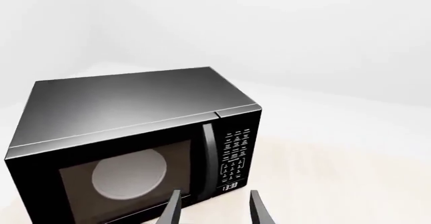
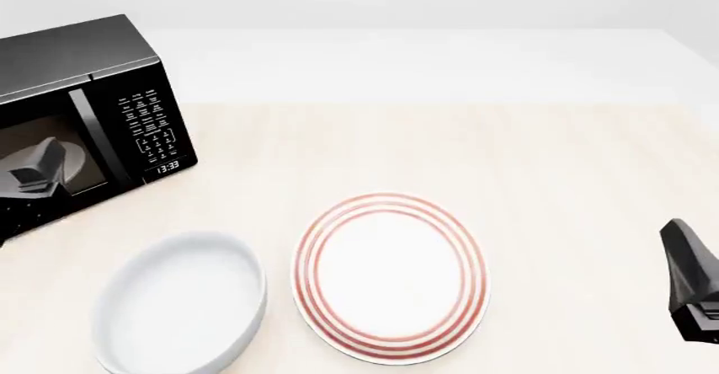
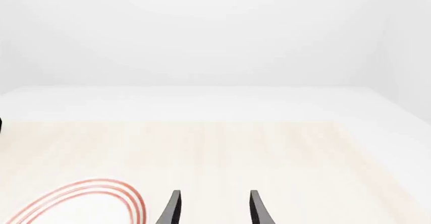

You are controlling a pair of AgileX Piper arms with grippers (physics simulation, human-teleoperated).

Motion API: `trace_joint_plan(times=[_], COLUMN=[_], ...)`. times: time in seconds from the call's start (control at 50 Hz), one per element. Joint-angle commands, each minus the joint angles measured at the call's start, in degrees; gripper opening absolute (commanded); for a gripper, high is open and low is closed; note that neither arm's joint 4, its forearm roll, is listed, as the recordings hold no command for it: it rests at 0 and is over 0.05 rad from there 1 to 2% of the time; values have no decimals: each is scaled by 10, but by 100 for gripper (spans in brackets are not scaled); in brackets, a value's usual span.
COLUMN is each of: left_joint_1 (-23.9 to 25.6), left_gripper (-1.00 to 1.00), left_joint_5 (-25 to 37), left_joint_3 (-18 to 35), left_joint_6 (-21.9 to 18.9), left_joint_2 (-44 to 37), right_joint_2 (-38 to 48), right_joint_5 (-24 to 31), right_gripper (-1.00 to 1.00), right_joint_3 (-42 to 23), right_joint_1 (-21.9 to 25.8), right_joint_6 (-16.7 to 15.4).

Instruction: Open the microwave.

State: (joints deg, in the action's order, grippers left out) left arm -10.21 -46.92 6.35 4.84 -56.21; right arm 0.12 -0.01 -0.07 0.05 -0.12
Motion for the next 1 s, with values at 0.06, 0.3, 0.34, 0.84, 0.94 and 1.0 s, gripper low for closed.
trace_joint_plan(times=[0.06, 0.3, 0.34, 0.84, 0.94, 1.0], left_joint_1=[-9, -7, -6, -2, -2, -2], left_gripper=[100, 100, 100, 100, 100, 100], left_joint_5=[-59, -92, -105, -142, -146, -150], left_joint_3=[6, 19, 21, 68, 74, 78], left_joint_6=[10, 16, 17, 30, 31, 30], left_joint_2=[-74, -128, -144, -250, -263, -273], right_joint_2=[0, 0, 0, 0, 0, 0], right_joint_5=[0, 0, 0, 0, 0, 0], right_gripper=[100, 100, 100, 100, 100, 100], right_joint_3=[0, 0, 0, 0, 0, 0], right_joint_1=[0, 0, 0, 0, 0, 0], right_joint_6=[0, 0, 0, 0, 0, 0])
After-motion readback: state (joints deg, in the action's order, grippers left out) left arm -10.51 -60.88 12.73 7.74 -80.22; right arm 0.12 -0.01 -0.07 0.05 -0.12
